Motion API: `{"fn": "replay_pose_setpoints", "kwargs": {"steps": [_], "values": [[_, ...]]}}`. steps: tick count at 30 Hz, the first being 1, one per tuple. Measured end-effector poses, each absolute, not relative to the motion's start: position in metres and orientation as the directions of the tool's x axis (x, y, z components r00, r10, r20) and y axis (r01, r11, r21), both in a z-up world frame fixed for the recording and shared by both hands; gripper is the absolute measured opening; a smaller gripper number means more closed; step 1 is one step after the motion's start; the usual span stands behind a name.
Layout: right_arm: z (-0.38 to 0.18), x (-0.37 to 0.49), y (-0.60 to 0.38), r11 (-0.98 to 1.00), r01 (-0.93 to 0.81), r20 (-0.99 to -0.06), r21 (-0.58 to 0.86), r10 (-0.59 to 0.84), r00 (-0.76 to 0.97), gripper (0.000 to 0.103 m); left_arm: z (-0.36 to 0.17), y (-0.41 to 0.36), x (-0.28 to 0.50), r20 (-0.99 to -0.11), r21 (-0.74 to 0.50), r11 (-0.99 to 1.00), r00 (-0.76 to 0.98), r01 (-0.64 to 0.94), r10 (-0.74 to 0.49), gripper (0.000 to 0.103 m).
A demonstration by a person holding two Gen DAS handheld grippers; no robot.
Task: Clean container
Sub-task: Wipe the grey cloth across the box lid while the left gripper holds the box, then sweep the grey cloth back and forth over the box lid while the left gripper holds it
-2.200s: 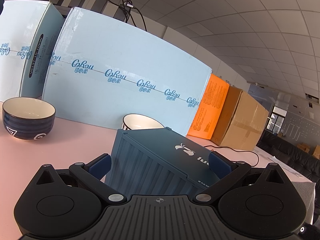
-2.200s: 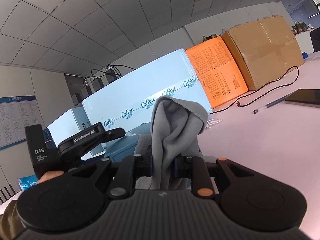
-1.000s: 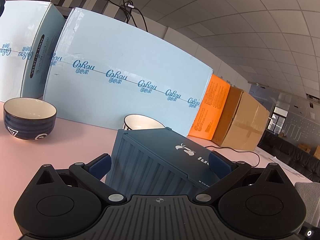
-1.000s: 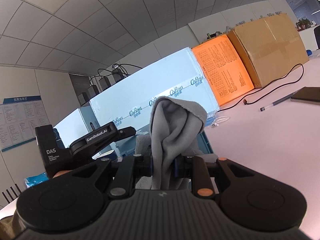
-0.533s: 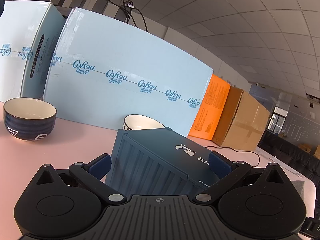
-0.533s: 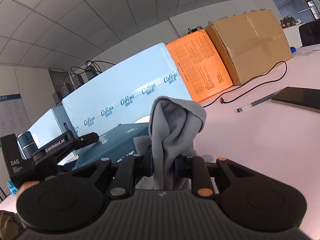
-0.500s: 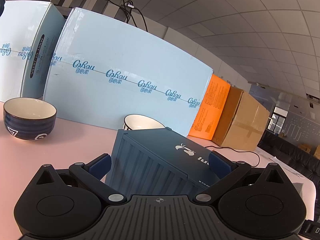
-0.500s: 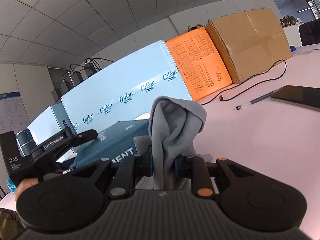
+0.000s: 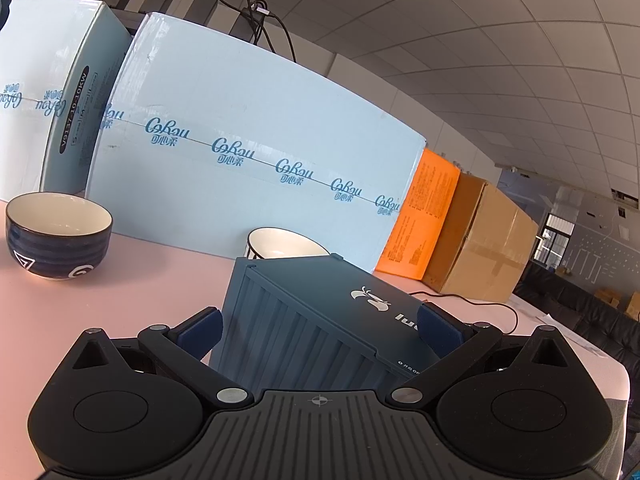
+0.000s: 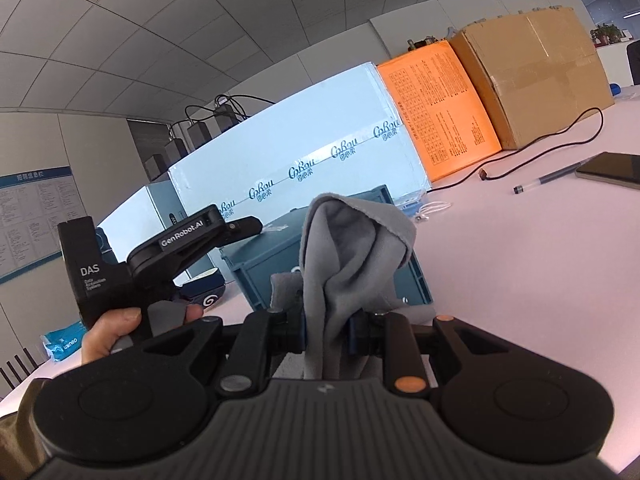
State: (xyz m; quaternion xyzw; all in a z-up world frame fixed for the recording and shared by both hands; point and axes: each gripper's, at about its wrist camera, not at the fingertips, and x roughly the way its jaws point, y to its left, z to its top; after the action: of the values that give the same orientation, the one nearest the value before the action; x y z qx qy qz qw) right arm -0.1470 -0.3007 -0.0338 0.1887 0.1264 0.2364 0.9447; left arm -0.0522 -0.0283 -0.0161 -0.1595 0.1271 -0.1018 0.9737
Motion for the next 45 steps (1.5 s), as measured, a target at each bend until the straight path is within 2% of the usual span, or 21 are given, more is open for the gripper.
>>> {"fn": "replay_pose_setpoints", "kwargs": {"steps": [8, 14, 24, 30, 37, 45], "values": [[-0.021, -0.132, -0.311, 0.846, -0.368, -0.098, 0.385, 0.434, 0.896, 0.023, -0.016, -0.027, -0.051, -0.216, -0.339, 0.928, 0.947, 0.158, -0.240, 0.103], [-0.026, -0.112, -0.323, 0.872, -0.305, -0.155, 0.382, 0.385, 0.910, 0.023, -0.017, -0.027, -0.051, -0.216, -0.341, 0.927, 0.947, 0.155, -0.238, 0.103], [-0.039, -0.131, -0.308, 0.865, -0.346, -0.196, 0.364, 0.434, 0.879, 0.023, -0.017, -0.026, -0.050, -0.216, -0.343, 0.926, 0.947, 0.155, -0.239, 0.103], [-0.032, -0.145, -0.298, 0.853, -0.392, -0.176, 0.345, 0.469, 0.866, 0.023, -0.017, -0.026, -0.050, -0.216, -0.342, 0.927, 0.947, 0.155, -0.238, 0.103], [-0.022, -0.149, -0.298, 0.841, -0.423, -0.092, 0.338, 0.477, 0.874, 0.023, -0.017, -0.026, -0.050, -0.215, -0.341, 0.927, 0.947, 0.154, -0.237, 0.103], [-0.021, -0.127, -0.313, 0.859, -0.360, -0.091, 0.363, 0.417, 0.904, 0.023, -0.016, -0.028, -0.052, -0.213, -0.333, 0.931, 0.950, 0.150, -0.229, 0.103]]}}
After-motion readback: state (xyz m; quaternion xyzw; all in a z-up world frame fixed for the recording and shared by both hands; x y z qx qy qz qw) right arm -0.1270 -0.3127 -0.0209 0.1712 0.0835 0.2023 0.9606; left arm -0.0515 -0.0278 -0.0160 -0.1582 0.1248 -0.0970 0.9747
